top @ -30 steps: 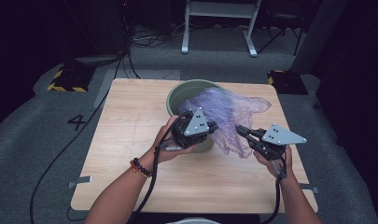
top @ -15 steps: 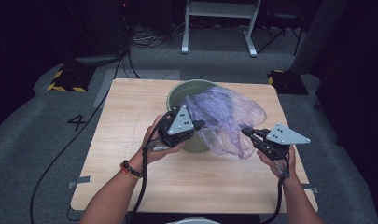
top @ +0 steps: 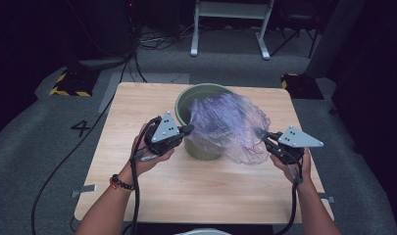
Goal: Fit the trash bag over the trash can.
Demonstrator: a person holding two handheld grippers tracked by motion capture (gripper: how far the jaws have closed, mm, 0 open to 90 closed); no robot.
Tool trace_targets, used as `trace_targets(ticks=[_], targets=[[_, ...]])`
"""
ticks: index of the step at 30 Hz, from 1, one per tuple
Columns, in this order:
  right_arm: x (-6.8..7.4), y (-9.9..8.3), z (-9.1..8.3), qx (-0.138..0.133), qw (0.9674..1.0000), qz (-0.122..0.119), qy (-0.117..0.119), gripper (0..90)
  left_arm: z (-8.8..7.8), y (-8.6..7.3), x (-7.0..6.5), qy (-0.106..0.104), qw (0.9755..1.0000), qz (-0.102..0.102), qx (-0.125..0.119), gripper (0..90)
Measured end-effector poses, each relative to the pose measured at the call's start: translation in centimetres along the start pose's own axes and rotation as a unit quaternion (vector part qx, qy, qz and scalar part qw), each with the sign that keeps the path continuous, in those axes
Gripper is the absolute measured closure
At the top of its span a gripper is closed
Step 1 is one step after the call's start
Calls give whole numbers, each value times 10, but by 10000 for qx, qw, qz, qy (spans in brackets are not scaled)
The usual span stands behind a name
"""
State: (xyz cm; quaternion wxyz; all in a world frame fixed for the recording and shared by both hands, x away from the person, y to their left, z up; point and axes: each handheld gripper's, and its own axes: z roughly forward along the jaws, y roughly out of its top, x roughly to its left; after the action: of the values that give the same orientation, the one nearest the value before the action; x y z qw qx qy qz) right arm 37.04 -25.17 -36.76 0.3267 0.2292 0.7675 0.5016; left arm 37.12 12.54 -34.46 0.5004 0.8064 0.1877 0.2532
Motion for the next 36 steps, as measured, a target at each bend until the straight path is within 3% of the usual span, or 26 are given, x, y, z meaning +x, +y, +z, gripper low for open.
trace_targets(ticks=[4, 7, 13, 15, 24, 28, 31, 34, 36], targets=[[2, 1, 1, -17, 9999, -109, 30, 811, -3, -6, 3, 52, 10000, -82, -5, 898], [7, 2, 1, -54, 9997, -255, 10, 677, -4, -8, 3, 77, 9999, -107, -8, 898], [20, 11, -14, -360, 9975, -616, 6, 523, -8, -9, 3, 144, 9998, -130, -73, 898], [22, 13, -22, -515, 9960, -718, 154, 512, -9, -9, 3, 142, 9997, -158, -85, 898], [17, 11, -51, -1076, 9918, -693, 18, 459, -12, -9, 5, 217, 9994, -231, -120, 898], [11, 8, -50, -934, 9938, -574, -190, 375, -10, -12, 6, 193, 9995, -257, -73, 898], [14, 8, -42, -718, 9946, -736, -135, 323, -9, -13, 6, 180, 9995, -269, -67, 898], [17, 10, -32, -572, 9944, -870, -160, 341, -7, -13, 6, 187, 9995, -261, -40, 897], [16, 12, -25, -519, 9944, -909, -169, 439, -8, -14, 8, 205, 9994, -288, -33, 898]])
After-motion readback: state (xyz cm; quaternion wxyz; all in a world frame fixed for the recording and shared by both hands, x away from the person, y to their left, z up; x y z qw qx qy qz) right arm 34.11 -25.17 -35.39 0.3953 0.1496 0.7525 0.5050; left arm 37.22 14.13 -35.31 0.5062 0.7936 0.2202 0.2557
